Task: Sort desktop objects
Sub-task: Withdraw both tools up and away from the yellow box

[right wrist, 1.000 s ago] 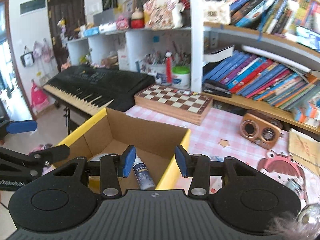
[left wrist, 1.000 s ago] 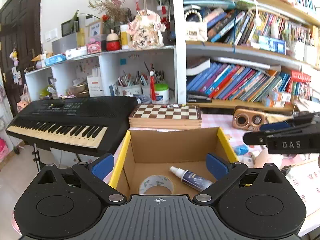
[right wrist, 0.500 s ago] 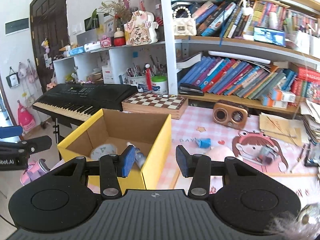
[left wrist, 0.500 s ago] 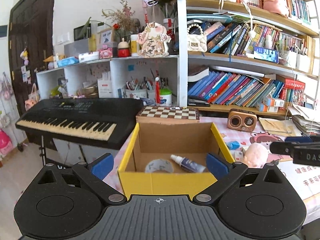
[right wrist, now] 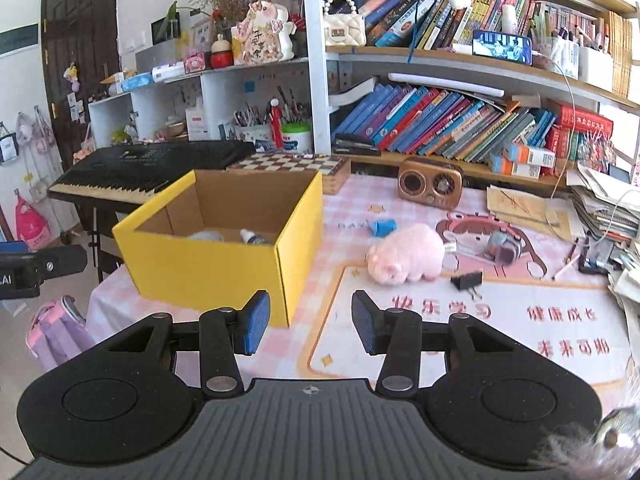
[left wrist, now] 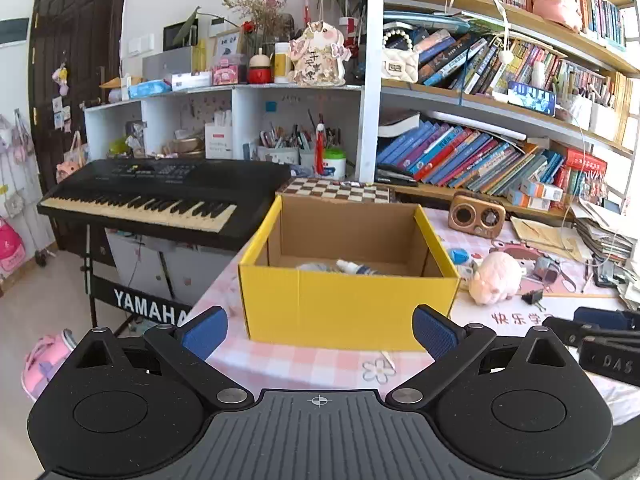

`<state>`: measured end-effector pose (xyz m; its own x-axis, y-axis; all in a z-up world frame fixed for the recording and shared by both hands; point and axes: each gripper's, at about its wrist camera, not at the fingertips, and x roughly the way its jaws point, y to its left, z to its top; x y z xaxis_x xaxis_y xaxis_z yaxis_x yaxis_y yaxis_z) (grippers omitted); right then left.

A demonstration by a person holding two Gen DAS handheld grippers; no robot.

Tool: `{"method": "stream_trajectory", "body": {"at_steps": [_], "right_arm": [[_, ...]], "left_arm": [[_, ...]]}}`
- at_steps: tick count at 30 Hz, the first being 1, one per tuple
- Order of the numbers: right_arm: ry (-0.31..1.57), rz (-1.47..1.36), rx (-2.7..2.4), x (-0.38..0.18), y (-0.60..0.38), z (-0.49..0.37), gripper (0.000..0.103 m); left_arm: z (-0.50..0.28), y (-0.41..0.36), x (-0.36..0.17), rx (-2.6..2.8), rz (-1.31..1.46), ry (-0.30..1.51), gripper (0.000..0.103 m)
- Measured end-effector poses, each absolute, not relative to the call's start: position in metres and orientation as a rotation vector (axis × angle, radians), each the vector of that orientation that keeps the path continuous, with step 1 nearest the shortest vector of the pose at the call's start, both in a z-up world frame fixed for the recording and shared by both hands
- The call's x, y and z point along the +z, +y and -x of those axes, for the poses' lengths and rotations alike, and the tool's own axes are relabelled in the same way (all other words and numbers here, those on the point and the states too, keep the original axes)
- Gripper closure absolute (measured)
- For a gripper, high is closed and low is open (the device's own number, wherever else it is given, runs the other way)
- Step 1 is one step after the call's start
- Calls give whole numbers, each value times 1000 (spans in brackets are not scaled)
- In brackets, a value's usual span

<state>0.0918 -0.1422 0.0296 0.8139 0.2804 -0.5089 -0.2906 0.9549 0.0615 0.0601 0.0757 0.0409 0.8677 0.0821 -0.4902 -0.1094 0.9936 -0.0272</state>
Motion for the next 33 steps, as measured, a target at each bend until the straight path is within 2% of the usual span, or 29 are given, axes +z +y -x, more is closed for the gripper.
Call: {"method": "stream_trajectory", "body": {"at_steps": [33], "right_arm": [[669,33,291,-5,-142,-48,52]], "left_arm": [[-31,54,0,28,56,652,3]]}}
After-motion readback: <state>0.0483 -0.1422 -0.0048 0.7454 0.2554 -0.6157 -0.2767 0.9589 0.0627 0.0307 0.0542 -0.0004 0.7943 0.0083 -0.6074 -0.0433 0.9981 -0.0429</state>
